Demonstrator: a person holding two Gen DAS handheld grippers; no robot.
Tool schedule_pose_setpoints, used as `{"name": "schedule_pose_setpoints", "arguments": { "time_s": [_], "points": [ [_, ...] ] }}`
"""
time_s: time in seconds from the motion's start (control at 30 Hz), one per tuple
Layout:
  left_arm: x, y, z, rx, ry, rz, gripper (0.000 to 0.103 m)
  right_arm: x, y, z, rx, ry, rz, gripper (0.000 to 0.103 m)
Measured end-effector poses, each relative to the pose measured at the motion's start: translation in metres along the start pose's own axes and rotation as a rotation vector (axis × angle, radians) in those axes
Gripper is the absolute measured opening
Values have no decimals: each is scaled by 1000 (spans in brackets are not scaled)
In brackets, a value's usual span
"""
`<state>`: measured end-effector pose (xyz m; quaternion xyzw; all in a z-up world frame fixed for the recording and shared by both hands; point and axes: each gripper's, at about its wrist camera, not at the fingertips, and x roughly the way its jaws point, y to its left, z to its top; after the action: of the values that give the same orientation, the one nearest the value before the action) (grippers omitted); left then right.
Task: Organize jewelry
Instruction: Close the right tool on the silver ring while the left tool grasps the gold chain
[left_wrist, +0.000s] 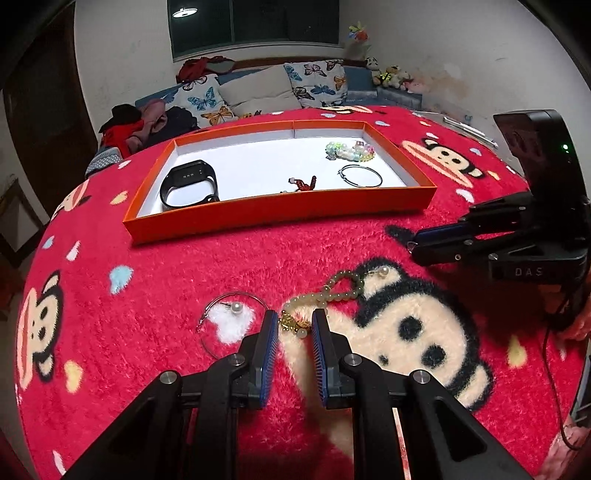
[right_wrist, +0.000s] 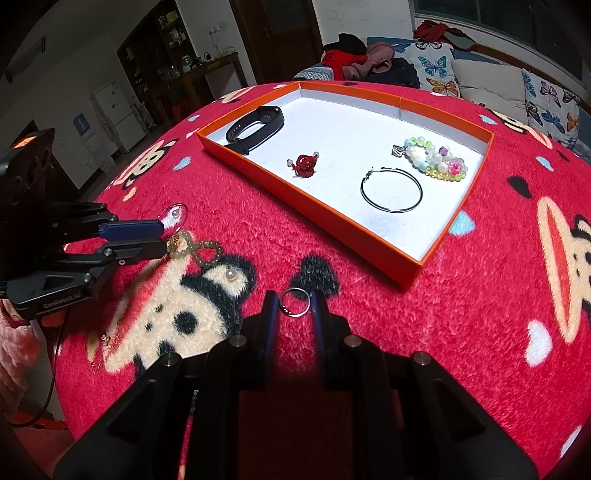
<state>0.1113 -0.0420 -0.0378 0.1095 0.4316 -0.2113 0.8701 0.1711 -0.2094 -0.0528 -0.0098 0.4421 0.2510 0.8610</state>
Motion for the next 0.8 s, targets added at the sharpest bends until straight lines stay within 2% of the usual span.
{"name": "schedule_pose_setpoints", "arguments": {
  "time_s": [0.3,0.4,0.6,0.8],
  "points": [
    [11,1,5,-31,14,6,20,0,-2,-1,9,-6,9,19],
    [14,0,6,-22,16,31,20,0,-1,-1,11,-7,11,19],
    [13,-11,5,2,11,-11,20,-1,-2,-2,13,-9,14,19],
    [7,-13,2,12,9,7,20,0,-2,-2,15,-9,16,19]
  ]
}}
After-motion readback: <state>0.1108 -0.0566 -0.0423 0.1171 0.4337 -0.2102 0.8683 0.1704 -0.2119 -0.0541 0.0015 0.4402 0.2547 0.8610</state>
